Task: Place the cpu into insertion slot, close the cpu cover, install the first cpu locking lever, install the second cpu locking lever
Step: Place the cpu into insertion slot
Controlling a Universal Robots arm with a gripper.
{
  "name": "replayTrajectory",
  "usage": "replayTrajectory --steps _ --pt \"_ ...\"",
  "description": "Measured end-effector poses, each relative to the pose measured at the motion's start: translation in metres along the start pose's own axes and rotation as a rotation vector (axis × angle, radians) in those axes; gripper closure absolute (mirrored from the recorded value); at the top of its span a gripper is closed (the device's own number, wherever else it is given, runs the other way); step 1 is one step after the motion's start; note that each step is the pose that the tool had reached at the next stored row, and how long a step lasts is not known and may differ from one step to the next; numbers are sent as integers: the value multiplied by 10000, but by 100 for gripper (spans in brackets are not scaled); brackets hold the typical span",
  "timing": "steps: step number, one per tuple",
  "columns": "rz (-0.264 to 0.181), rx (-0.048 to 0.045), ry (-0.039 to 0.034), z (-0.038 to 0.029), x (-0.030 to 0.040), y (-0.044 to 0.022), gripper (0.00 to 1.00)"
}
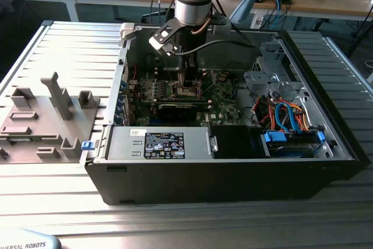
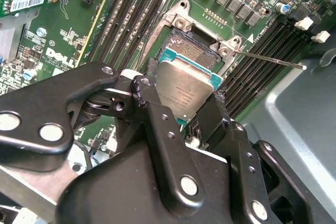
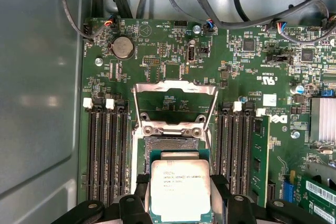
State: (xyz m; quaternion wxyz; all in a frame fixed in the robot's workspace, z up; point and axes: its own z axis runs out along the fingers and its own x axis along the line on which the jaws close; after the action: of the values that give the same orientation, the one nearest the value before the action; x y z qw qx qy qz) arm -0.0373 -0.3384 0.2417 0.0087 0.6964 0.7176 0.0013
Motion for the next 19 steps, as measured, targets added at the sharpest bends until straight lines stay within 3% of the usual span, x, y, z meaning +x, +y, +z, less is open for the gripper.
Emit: replayTrajectory --steps 6,10,17,19 --pt "0 1 -1 21 0 -1 46" --pt "-1 2 -66 30 5 -1 46" --pt "-1 4 -93 36 19 -1 46" --pt "-1 4 -93 118 20 -2 46"
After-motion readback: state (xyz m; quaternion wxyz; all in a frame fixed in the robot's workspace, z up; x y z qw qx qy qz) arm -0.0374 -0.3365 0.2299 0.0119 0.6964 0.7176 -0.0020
